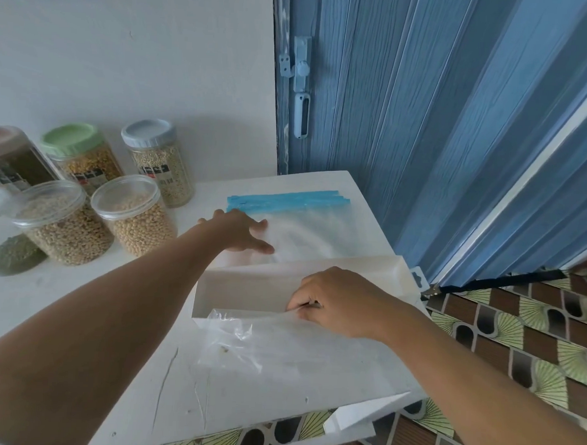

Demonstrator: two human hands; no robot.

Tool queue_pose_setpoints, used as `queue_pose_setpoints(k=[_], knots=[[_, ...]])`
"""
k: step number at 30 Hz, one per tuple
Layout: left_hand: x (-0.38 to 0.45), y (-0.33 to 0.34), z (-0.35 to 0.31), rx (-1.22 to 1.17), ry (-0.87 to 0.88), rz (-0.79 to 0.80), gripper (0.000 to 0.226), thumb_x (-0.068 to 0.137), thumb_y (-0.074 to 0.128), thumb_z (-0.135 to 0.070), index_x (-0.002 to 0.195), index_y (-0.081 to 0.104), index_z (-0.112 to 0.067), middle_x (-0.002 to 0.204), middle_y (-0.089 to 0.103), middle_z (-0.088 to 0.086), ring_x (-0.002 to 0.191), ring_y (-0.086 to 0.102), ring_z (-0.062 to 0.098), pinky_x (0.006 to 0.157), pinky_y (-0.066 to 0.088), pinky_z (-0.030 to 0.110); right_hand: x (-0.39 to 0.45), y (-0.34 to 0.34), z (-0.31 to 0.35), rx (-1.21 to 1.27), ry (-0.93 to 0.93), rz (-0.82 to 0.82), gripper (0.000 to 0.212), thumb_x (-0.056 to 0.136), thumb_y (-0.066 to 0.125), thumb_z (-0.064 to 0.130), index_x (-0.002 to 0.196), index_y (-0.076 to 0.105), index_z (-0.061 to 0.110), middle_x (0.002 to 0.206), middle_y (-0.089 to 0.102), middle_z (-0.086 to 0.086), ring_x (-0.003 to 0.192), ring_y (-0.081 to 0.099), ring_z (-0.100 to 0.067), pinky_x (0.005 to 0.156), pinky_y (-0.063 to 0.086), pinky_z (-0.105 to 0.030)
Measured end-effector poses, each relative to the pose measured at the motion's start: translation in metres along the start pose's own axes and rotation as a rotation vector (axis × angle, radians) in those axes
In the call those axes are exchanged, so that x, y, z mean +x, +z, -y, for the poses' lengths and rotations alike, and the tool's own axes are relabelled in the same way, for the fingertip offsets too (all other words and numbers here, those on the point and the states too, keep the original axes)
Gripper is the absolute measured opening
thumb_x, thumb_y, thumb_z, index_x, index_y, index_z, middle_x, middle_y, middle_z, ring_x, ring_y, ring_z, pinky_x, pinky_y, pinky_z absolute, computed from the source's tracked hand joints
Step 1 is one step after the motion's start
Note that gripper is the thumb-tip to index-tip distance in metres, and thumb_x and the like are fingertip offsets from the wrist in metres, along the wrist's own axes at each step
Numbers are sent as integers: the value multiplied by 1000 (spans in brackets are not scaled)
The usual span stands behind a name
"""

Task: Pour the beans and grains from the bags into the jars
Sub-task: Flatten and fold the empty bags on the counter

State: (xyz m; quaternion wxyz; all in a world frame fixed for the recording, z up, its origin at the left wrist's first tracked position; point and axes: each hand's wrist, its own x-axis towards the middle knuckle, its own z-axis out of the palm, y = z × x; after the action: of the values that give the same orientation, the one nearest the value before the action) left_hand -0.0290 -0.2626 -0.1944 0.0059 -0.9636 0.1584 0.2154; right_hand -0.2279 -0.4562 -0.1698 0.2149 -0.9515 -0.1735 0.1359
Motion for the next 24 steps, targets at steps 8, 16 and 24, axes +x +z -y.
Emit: queue_pose_setpoints(k=[8, 16, 24], knots=[[2, 2, 6, -5, 19, 24, 100, 65, 47, -101, 154, 28, -60, 168, 26, 4, 147, 28, 38, 121, 23, 62, -3, 4, 4, 68, 0, 74, 24, 104, 59, 19, 115, 78, 27, 105, 70, 14, 96, 62, -8, 93, 51, -33], [-1, 2, 8, -19, 18, 33, 124, 38, 36, -112, 152, 29, -64, 169, 25, 2, 149, 27, 37, 122, 22, 61, -19, 15, 2, 118, -8, 60, 23, 104, 61, 22, 118, 78, 28, 109, 70, 11, 99, 62, -8, 95, 51, -33], [10, 12, 15, -29, 42, -14, 137, 26, 22, -118, 152, 28, -64, 168, 26, 4, 150, 27, 35, 121, 21, 61, -21, 11, -2, 229, 28, 66, 19, 101, 66, 23, 113, 79, 29, 102, 74, 13, 94, 66, -7, 90, 52, -28]])
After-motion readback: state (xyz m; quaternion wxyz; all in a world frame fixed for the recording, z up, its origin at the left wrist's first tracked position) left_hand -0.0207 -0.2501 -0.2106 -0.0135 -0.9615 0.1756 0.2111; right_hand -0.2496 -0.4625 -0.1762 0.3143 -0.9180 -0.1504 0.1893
